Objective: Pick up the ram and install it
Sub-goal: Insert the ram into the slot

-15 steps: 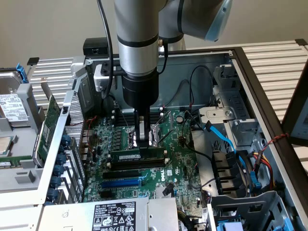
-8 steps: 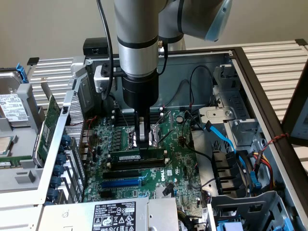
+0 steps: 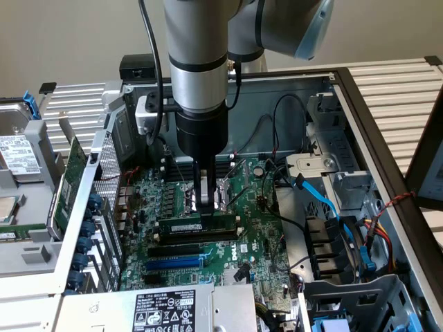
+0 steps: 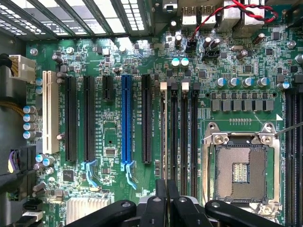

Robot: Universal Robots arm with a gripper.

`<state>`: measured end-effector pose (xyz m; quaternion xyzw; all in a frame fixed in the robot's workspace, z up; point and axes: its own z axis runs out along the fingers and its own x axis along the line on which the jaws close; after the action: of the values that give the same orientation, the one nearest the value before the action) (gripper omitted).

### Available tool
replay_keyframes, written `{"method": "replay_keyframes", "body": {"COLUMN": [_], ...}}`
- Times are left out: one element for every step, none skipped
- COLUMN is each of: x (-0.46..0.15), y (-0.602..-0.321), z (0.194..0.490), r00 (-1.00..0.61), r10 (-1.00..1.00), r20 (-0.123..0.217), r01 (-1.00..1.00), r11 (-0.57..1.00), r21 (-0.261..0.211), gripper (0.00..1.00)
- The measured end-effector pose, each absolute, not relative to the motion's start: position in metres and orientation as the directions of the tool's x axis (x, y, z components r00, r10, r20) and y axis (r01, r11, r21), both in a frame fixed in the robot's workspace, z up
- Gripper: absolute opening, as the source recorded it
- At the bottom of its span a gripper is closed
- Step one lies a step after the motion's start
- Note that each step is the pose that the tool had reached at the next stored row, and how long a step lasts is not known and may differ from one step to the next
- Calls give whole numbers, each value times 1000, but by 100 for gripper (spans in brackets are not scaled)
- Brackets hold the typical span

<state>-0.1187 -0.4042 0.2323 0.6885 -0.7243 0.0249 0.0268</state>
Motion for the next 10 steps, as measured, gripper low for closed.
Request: {"method": "replay_keyframes", "body": {"x": [-119,-119,-119,-119,-119,-119,-119,-119,-119,-119], "y": [-404,-404,-404,-404,-405,-405,-405,-405,-405,-405], "z": [232,232,232,232,232,232,232,232,232,232], "r00": [-50,-50,-50,-50,-50,-50,-50,-50,-50,-50], "r10": [-996,-996,-996,-996,-996,-996,-996,-996,-996,-996], "r20": [73,73,73,73,73,73,73,73,73,73], "r01": [-999,-999,-999,-999,-999,-999,-999,-999,-999,-999], "r11": [51,51,51,51,51,51,51,51,51,51], "r21": [1,1,1,1,1,1,1,1,1,1], "gripper": [13,13,13,13,13,13,13,13,13,13]}}
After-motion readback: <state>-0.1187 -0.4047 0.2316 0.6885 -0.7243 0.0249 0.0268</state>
